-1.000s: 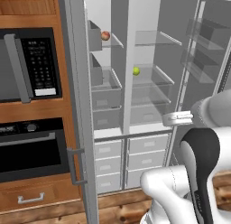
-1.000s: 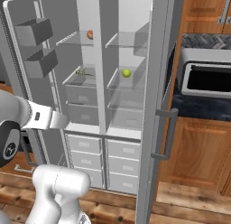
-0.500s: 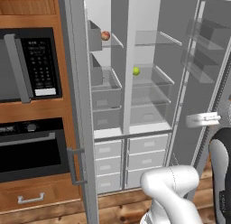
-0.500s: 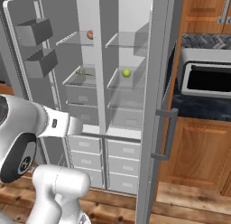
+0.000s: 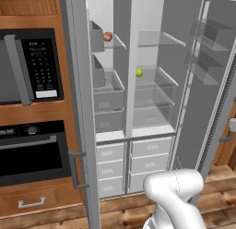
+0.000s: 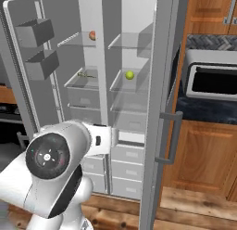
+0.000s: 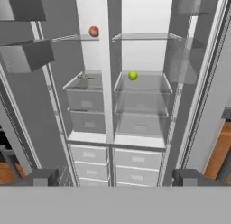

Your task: There's a fish in the fridge that needs to be moved to the freezer for freezing. Pick up the fish from the fridge, place it on any shelf in the freezer, and close the fridge and freezer doors when done.

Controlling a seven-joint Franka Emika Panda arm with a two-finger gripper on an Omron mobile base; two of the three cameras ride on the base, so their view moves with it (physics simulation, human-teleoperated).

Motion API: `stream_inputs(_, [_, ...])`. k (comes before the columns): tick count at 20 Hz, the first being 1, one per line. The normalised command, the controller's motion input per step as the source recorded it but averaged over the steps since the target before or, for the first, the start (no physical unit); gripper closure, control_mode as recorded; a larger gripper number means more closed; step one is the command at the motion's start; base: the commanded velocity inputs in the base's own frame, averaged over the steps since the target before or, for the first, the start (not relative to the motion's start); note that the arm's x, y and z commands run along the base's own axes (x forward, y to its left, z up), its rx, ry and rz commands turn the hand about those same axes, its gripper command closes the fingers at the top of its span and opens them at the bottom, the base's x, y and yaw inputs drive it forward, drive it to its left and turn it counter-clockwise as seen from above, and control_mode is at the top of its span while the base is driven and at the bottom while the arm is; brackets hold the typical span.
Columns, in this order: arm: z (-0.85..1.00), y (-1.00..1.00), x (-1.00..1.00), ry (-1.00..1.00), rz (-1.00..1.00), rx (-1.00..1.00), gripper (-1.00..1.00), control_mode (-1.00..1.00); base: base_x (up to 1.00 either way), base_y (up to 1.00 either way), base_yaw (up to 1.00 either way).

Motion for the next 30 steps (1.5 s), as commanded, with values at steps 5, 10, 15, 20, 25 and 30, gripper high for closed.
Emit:
stream_inputs(5, [-0.51,-0.59,0.00,-0.38,0.12,0.00,-1.00,-1.00,0.00,0.00,0.00])
stream_inputs(10, [-0.59,-0.66,0.09,-0.35,0.15,0.00,-1.00,-1.00,0.00,0.00,0.00])
stream_inputs(15, [-0.36,-0.92,0.11,-0.19,0.19,0.02,-1.00,-1.00,0.00,0.00,0.00])
stream_inputs(20, [-0.56,-0.47,0.57,-0.05,0.22,0.01,-1.00,-1.00,0.00,0.00,0.00])
stream_inputs(25, [-0.42,-0.53,0.58,-0.07,0.25,0.07,-1.00,-1.00,0.00,0.00,0.00])
stream_inputs(30, [-0.28,-0.62,0.46,-0.04,0.22,0.09,-1.00,-1.00,0.00,0.00,0.00])
